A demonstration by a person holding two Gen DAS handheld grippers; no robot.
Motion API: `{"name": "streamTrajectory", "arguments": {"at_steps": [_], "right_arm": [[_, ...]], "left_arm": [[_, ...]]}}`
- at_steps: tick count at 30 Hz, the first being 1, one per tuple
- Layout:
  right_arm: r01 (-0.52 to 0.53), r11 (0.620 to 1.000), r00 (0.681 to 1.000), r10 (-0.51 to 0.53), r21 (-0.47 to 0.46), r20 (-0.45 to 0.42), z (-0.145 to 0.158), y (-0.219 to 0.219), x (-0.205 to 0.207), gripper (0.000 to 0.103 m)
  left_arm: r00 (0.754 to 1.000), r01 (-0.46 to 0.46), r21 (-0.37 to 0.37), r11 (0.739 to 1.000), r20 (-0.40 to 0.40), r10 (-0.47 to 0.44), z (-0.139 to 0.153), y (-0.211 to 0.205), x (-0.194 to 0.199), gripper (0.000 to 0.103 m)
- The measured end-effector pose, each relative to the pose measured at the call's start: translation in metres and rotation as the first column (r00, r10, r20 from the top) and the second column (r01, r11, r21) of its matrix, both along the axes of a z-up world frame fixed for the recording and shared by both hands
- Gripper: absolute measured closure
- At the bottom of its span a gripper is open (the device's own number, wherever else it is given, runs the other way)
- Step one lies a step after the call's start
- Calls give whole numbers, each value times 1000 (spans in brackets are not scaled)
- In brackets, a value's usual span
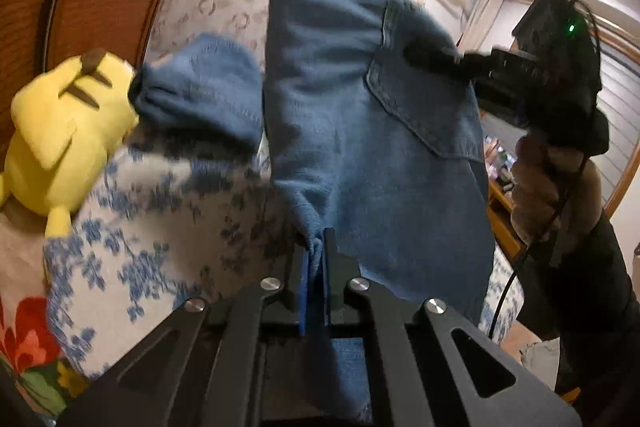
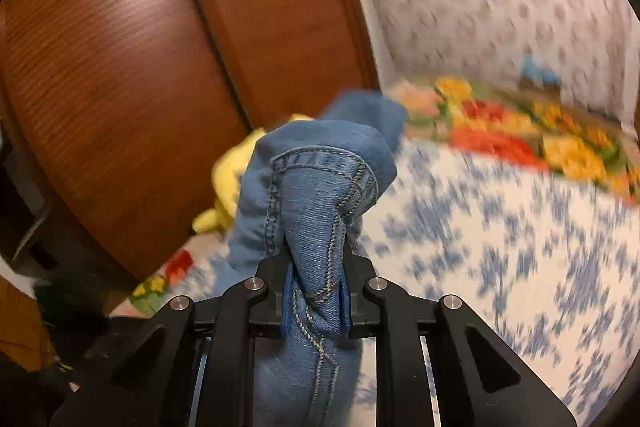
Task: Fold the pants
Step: 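Grasp the jeans waist with the left tool while the right tool holds the leg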
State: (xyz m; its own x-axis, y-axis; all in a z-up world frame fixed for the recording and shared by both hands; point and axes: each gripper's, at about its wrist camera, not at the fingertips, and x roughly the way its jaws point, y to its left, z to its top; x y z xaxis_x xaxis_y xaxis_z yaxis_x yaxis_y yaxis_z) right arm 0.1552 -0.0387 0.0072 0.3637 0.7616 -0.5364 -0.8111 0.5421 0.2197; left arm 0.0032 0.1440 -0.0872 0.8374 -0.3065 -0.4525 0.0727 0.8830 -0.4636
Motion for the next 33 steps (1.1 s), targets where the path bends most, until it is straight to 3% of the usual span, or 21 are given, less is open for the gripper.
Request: {"name": "streamTrajectory", "arguments": {"at_steps": [4, 9, 15, 20, 24, 27, 30, 32, 33], "right_arm": [[-64, 998, 993, 63, 5, 101, 45, 33, -21, 88], [-128, 992, 982, 126, 8, 137, 80, 73, -21, 88], [-238, 968, 968, 230, 79, 101, 114, 137, -4, 88], [-306, 935, 952, 304, 180, 43, 128, 180, 24, 88], [-262, 923, 955, 290, 282, -60, 111, 189, 86, 88], [-156, 937, 956, 223, 314, -193, 65, 181, 156, 88], [-45, 972, 947, 115, 231, -299, -4, 170, 224, 88], [9, 997, 947, 16, 77, -320, -45, 168, 254, 88], [4, 998, 947, 14, 57, -322, -55, 164, 261, 87]], "left_arm": [[996, -43, 10, 999, 78, 42, 29, 15, -7, 103], [983, -126, 13, 992, 138, 123, 56, 53, -11, 103], [952, -244, 34, 969, 198, 233, 97, 107, -21, 103], [929, -325, 107, 940, 221, 296, 130, 148, -2, 103], [951, -285, 169, 944, 176, 255, 128, 165, 59, 103], [976, -218, 174, 960, 68, 209, 100, 168, 121, 103], [972, -193, 204, 960, -97, 216, 47, 168, 182, 103], [971, -175, 202, 964, -123, 203, 33, 164, 194, 102], [973, -172, 210, 963, -118, 199, 31, 160, 195, 102]]}}
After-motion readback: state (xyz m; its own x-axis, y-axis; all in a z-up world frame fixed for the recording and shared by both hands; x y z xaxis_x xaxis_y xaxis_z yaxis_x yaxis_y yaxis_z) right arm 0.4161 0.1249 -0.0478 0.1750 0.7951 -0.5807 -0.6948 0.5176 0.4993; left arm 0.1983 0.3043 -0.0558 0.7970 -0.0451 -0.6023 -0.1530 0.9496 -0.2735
